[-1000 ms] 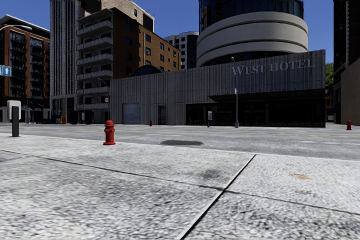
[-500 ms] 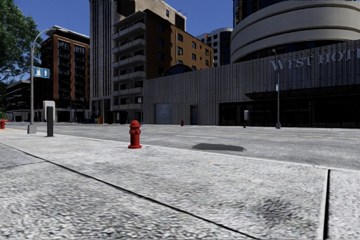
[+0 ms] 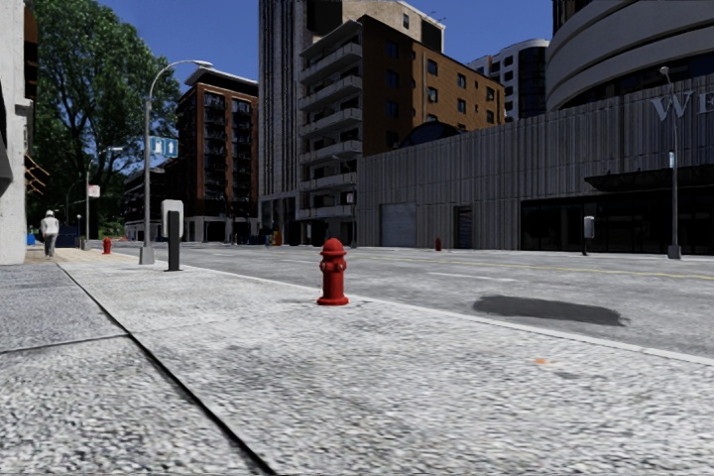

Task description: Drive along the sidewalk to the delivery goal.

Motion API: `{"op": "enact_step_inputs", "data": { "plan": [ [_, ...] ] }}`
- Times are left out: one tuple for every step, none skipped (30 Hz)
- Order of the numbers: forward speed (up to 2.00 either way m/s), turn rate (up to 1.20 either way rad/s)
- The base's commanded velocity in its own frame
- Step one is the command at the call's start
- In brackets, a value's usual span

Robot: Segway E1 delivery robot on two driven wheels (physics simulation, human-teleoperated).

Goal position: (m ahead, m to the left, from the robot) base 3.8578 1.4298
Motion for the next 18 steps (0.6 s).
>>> {"op": "enact_step_inputs", "data": {
  "plan": [
    [2.0, 0.5],
    [2.0, 0.5],
    [2.0, 0.5],
    [2.0, 0.5],
    [2.0, 0.5],
    [2.0, 0.5],
    [2.0, 0.5],
    [2.0, 0.5],
    [2.0, 0.5],
    [2.0, 0.5],
    [2.0, 0.5],
    [2.0, 0.5],
    [2.0, 0.5],
    [2.0, 0.5],
    [2.0, 0.5],
    [2.0, 0.5],
    [2.0, 0.5],
    [2.0, 0.5]
  ]
}}
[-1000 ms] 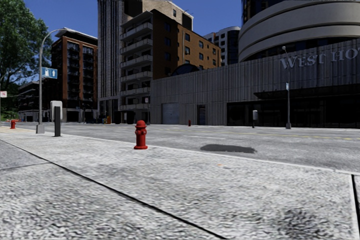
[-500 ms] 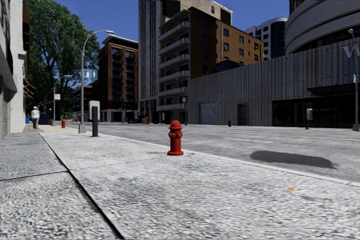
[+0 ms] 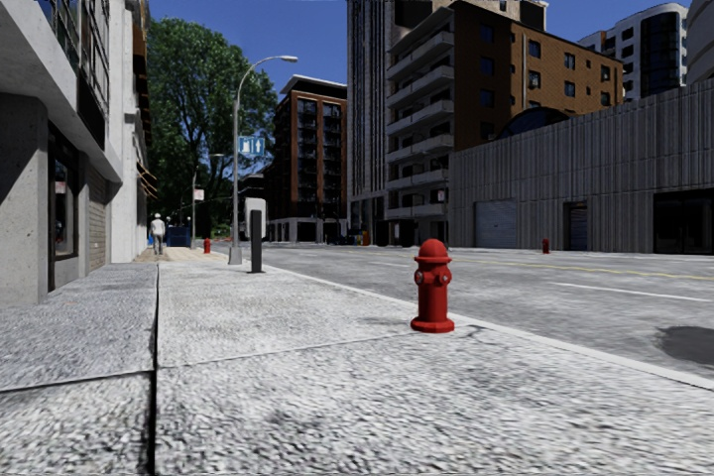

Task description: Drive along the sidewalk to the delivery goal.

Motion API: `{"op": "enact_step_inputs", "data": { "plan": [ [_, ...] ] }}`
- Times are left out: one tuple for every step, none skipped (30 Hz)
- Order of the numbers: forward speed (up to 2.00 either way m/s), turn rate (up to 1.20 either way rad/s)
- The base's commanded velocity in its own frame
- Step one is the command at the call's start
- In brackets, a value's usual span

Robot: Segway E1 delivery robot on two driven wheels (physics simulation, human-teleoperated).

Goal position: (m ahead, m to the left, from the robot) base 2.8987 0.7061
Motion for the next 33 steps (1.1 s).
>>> {"op": "enact_step_inputs", "data": {
  "plan": [
    [2.0, 0.5],
    [2.0, 0.5],
    [2.0, 0.5],
    [2.0, 0.5],
    [2.0, 0.5],
    [2.0, 0.5],
    [2.0, 0.5],
    [2.0, 0.5],
    [2.0, 0.5],
    [2.0, 0.5],
    [2.0, 0.5],
    [2.0, 0.5],
    [2.0, 0.5],
    [2.0, 0.5],
    [2.0, 0.5],
    [2.0, 0.5],
    [2.0, 0.5],
    [2.0, 0.5],
    [2.0, 0.5],
    [2.0, 0.5],
    [1.98, 0.5],
    [1.87, 0.57],
    [1.82, 0.61],
    [1.81, 0.62],
    [1.8, 0.62],
    [1.8, 0.62],
    [1.79, 0.62],
    [1.75, 0.62],
    [1.68, 0.62],
    [1.68, 0.62],
    [1.6, 0.62],
    [1.57, 0.62],
    [1.56, 0.62]
  ]
}}
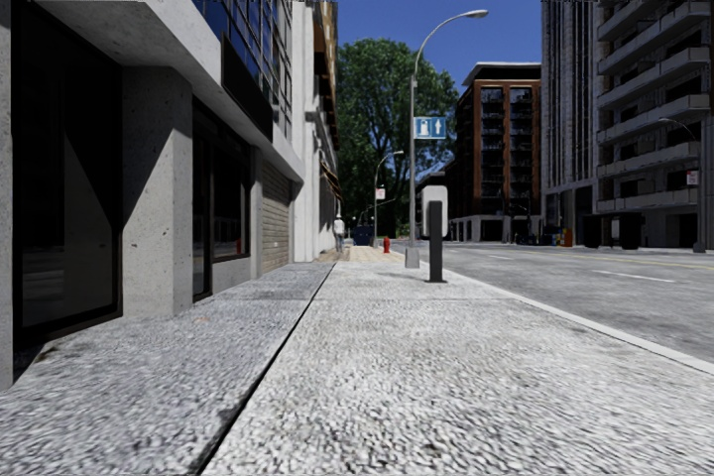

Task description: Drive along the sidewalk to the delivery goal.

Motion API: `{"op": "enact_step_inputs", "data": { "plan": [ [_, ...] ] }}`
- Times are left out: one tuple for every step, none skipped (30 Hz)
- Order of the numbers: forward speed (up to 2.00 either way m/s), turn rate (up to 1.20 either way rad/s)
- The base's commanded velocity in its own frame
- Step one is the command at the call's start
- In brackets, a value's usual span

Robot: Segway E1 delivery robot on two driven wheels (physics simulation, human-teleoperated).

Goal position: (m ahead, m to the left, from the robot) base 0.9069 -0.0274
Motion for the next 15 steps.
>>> {"op": "enact_step_inputs", "data": {
  "plan": [
    [1.56, 0.62],
    [1.56, 0.62],
    [1.56, 0.62],
    [1.56, 0.62],
    [1.56, 0.62],
    [1.55, 0.62],
    [1.55, 0.62],
    [1.55, 0.62],
    [1.55, 0.62],
    [1.55, 0.61],
    [1.55, 0.6],
    [1.55, 0.56],
    [0.0, 0.0],
    [0.0, 0.0],
    [0.0, 0.0]
  ]
}}
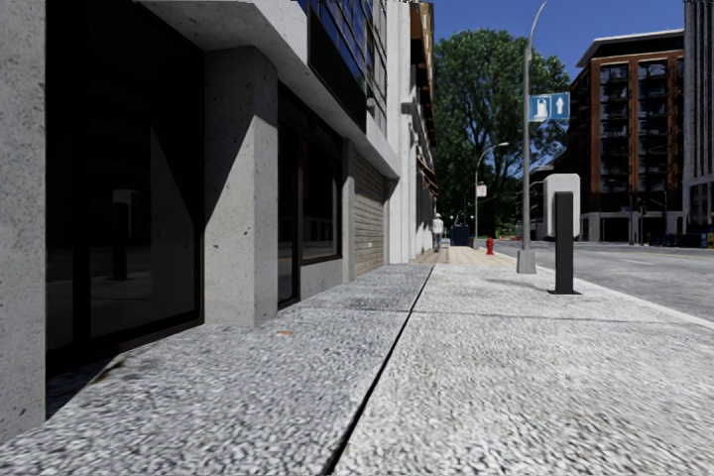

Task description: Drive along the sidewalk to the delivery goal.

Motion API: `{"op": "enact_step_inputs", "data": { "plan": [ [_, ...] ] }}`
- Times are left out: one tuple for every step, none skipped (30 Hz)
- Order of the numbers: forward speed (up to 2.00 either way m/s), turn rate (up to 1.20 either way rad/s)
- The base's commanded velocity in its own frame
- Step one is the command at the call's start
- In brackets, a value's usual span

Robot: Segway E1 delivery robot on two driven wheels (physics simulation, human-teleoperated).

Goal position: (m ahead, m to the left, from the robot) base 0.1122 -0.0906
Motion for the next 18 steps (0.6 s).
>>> {"op": "enact_step_inputs", "data": {
  "plan": [
    [0.0, 0.0],
    [0.0, 0.0],
    [0.0, 0.0],
    [0.0, 0.0],
    [0.0, 0.0],
    [0.0, 0.0],
    [0.0, 0.0],
    [0.0, 0.0],
    [0.0, 0.0],
    [0.0, 0.0],
    [0.0, 0.0],
    [0.0, 0.0],
    [0.0, 0.0],
    [0.0, 0.0],
    [0.0, 0.0],
    [0.0, 0.0],
    [0.0, 0.0],
    [0.0, 0.0]
  ]
}}
